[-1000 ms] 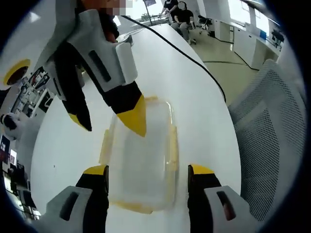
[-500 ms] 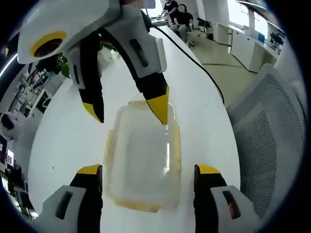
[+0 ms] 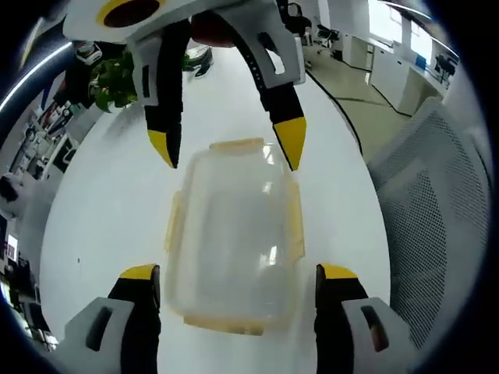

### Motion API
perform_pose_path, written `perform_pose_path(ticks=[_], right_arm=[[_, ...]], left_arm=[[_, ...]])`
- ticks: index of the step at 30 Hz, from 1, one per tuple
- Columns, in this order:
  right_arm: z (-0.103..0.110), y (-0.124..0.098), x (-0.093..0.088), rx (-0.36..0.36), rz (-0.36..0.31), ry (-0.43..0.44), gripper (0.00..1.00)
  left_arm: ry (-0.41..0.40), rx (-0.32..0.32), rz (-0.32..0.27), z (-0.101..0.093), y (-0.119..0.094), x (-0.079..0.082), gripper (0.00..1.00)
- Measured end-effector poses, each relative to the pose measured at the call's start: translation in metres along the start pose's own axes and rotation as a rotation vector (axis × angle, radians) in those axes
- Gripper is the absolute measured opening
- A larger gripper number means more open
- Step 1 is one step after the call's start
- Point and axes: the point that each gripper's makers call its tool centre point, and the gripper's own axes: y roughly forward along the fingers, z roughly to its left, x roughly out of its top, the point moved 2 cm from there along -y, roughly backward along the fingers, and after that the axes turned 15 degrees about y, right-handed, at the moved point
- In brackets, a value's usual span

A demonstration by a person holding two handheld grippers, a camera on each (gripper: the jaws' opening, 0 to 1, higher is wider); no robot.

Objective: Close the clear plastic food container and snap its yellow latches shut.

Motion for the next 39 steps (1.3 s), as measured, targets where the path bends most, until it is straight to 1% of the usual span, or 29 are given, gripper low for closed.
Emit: perform_pose_path(ticks=[2, 7, 8, 9, 11, 12, 13, 15, 19, 21, 23, 39], right_arm=[[0.000, 0.001, -0.001, -0.013, 0.003, -0.015, 0.71], [0.005, 0.006, -0.005, -0.008, 0.011, -0.022, 0.72], [0.004, 0.008, -0.006, -0.017, 0.013, -0.026, 0.73], [0.000, 0.009, -0.005, -0.042, 0.010, -0.039, 0.74], [0.002, 0.011, -0.007, -0.042, 0.018, -0.046, 0.75], [0.000, 0.012, -0.007, -0.056, 0.021, -0.062, 0.76], [-0.001, 0.012, -0.008, -0.064, 0.026, -0.070, 0.75], [0.002, 0.014, -0.010, -0.053, 0.036, -0.065, 0.74], [-0.003, 0.017, -0.011, -0.089, 0.038, -0.077, 0.74], [-0.003, 0.018, -0.012, -0.085, 0.040, -0.065, 0.74], [-0.003, 0.019, -0.012, -0.085, 0.039, -0.057, 0.74], [0.001, 0.022, -0.012, -0.075, 0.050, -0.038, 0.72]], left_arm=[[0.001, -0.008, 0.008, -0.001, 0.002, -0.002, 0.83], [0.011, -0.022, 0.019, -0.003, 0.006, -0.004, 0.84], [0.013, -0.023, 0.022, -0.003, 0.006, -0.004, 0.84], [0.014, -0.022, 0.019, -0.003, 0.006, -0.003, 0.84], [0.016, -0.019, 0.023, -0.003, 0.008, -0.002, 0.84], [0.019, -0.020, 0.025, -0.003, 0.009, -0.002, 0.84], [0.021, -0.022, 0.026, -0.004, 0.010, -0.002, 0.84], [0.029, -0.022, 0.036, -0.004, 0.012, -0.004, 0.84], [0.027, -0.023, 0.038, -0.003, 0.014, -0.004, 0.83], [0.021, -0.021, 0.036, -0.002, 0.014, -0.004, 0.83], [0.023, -0.013, 0.039, 0.000, 0.014, -0.005, 0.80], [0.035, -0.022, 0.039, -0.002, 0.013, -0.007, 0.79]])
